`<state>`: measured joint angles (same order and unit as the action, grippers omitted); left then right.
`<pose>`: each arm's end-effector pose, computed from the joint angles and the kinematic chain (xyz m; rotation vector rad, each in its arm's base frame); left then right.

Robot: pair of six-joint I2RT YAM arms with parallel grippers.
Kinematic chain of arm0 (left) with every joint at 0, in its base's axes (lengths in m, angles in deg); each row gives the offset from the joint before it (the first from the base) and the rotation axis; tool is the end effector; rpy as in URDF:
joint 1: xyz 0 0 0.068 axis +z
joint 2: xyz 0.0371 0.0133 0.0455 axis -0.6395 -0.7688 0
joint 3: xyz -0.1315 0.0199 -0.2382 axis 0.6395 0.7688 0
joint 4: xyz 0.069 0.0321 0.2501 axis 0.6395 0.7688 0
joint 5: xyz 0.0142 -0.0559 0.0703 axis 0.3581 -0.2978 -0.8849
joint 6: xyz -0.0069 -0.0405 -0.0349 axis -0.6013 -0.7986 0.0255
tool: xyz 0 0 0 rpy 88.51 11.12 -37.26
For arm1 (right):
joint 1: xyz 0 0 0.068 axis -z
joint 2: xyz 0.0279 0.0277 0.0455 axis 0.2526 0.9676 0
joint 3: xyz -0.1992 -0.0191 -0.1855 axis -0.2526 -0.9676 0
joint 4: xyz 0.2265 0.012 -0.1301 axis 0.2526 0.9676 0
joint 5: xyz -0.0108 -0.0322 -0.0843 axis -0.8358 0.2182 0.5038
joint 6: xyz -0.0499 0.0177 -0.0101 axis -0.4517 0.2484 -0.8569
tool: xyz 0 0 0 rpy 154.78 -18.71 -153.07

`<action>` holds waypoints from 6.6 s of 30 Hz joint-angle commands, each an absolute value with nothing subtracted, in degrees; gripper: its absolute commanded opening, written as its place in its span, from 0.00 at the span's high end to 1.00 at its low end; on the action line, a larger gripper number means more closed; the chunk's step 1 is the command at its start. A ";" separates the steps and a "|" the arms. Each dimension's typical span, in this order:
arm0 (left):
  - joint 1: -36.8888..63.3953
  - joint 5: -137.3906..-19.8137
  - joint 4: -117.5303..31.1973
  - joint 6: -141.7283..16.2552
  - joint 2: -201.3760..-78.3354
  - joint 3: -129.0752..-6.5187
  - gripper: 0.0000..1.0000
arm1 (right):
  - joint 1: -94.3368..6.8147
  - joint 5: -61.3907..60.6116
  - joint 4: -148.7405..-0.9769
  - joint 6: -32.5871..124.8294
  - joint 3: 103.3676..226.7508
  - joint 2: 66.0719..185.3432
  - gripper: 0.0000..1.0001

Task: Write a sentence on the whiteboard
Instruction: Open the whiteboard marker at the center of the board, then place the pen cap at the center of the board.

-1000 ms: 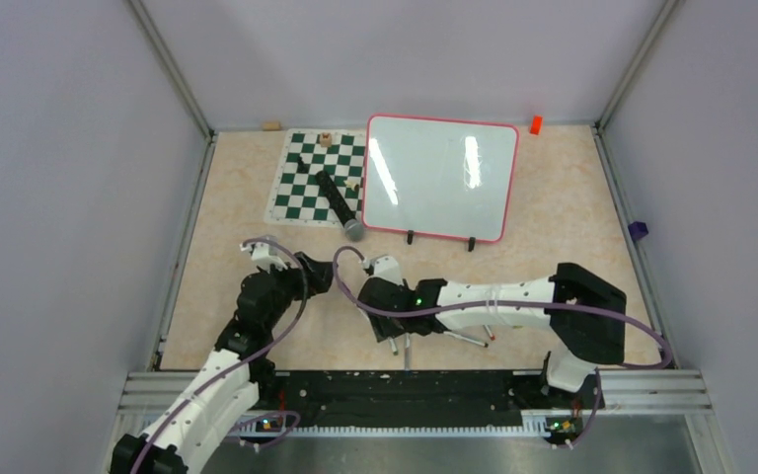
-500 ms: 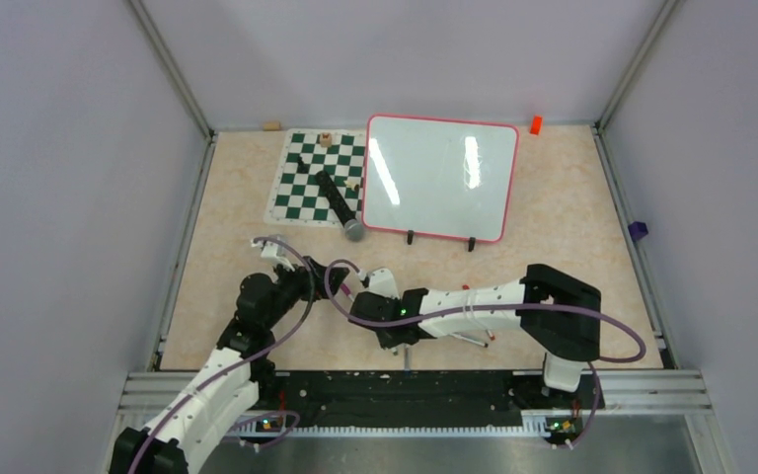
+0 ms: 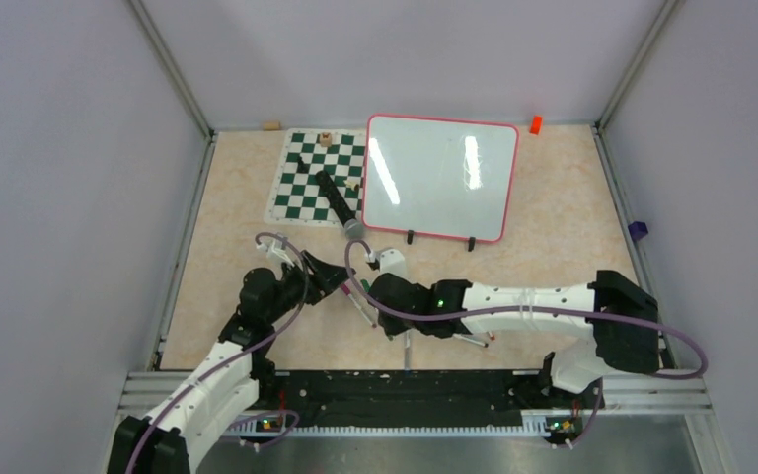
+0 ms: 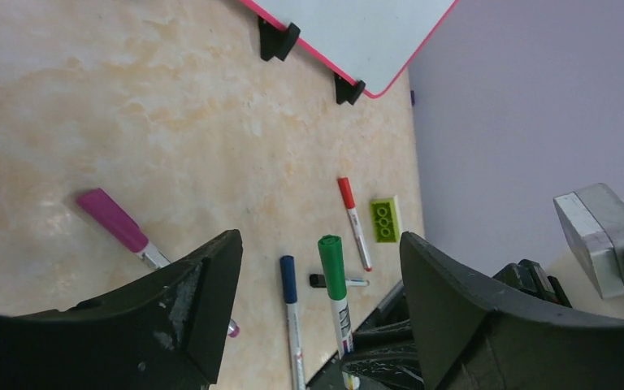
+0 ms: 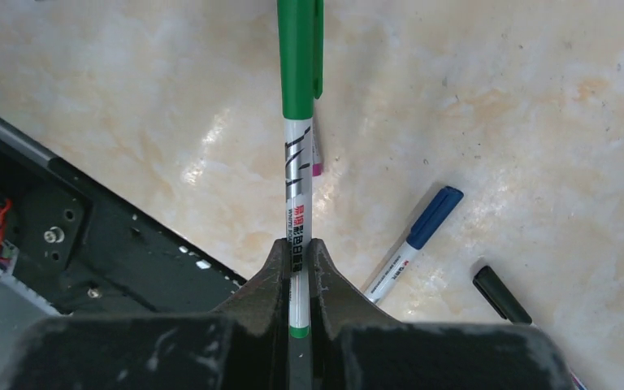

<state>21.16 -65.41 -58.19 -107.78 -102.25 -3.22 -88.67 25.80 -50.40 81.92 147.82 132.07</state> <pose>0.1453 -0.0625 0.1796 -0.3580 1.9399 -1.2383 0.0974 0.2995 0.2235 -0.5507 2.4469 0.4758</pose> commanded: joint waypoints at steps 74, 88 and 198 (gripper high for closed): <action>20.80 -70.69 -60.91 -150.12 -96.46 -6.79 1.00 | -86.25 31.99 -108.13 81.97 136.46 123.51 0.68; 20.81 -71.57 -59.06 -149.59 -96.28 -6.36 1.00 | -85.45 34.01 -106.57 83.78 137.27 124.32 0.76; 2.55 -87.77 -23.58 -85.12 -112.66 -28.31 0.01 | -74.54 48.15 -43.57 66.12 139.48 94.55 1.00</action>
